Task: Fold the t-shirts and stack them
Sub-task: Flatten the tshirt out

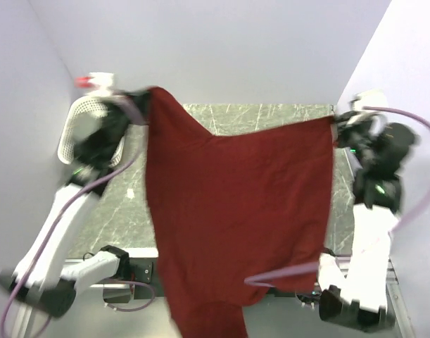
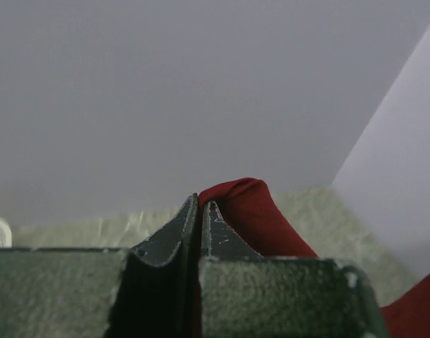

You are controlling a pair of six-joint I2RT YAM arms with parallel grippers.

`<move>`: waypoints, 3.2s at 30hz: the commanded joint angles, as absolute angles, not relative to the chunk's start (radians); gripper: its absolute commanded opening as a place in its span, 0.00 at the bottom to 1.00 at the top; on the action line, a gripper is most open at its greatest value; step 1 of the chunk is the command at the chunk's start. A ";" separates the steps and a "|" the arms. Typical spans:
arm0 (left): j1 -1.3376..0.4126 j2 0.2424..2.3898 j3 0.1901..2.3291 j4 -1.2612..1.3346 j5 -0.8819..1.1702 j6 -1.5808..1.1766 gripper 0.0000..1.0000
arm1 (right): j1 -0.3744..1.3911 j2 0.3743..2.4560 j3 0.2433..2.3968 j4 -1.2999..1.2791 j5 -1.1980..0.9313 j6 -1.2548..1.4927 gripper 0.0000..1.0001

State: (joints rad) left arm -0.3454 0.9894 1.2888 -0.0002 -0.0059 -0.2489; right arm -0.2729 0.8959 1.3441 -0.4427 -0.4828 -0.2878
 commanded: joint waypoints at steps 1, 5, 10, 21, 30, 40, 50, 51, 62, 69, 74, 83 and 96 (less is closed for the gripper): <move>-0.339 1.115 1.194 0.167 -0.057 -0.227 0.00 | -0.276 0.966 1.107 -0.235 -0.618 -0.278 0.00; -0.321 1.348 1.149 0.242 -0.129 -0.199 0.00 | -0.253 1.158 0.985 -0.040 -0.618 -0.333 0.00; -0.270 1.696 1.322 0.171 -0.135 -0.222 0.00 | -0.200 1.567 1.202 -0.136 -0.572 -0.429 0.00; -0.261 2.018 1.640 0.006 -0.175 -0.210 0.00 | -0.132 1.916 1.525 -0.207 -0.425 -0.405 0.00; -0.221 1.997 1.674 -0.008 -0.279 -0.212 0.00 | -0.060 1.980 1.664 -0.218 -0.338 -0.413 0.00; -0.184 1.754 1.553 0.018 -0.058 -0.216 0.00 | -0.052 1.694 1.544 -0.311 -0.495 -0.463 0.00; -0.189 0.964 1.459 0.072 0.030 -0.354 0.01 | -0.064 0.976 1.684 -0.575 -0.443 -0.477 0.00; -0.189 0.931 1.476 0.068 0.053 -0.363 0.01 | -0.064 0.950 1.756 -0.583 -0.422 -0.465 0.00; -0.195 0.764 1.761 -0.014 0.069 -0.396 0.01 | -0.069 0.896 2.203 -0.678 -0.298 -0.328 0.00; -0.196 0.791 1.659 -0.012 0.054 -0.364 0.01 | -0.075 0.890 2.072 -0.661 -0.275 -0.360 0.00; -0.196 0.851 1.476 0.031 0.064 -0.333 0.01 | -0.077 0.862 1.736 -0.553 -0.320 -0.397 0.00; -0.196 1.186 1.138 0.181 0.066 -0.264 0.01 | -0.078 1.052 1.077 -0.174 -0.428 -0.439 0.00; -0.195 1.983 1.620 -0.051 0.002 -0.298 0.00 | -0.058 1.831 1.459 -0.187 -0.350 -0.442 0.00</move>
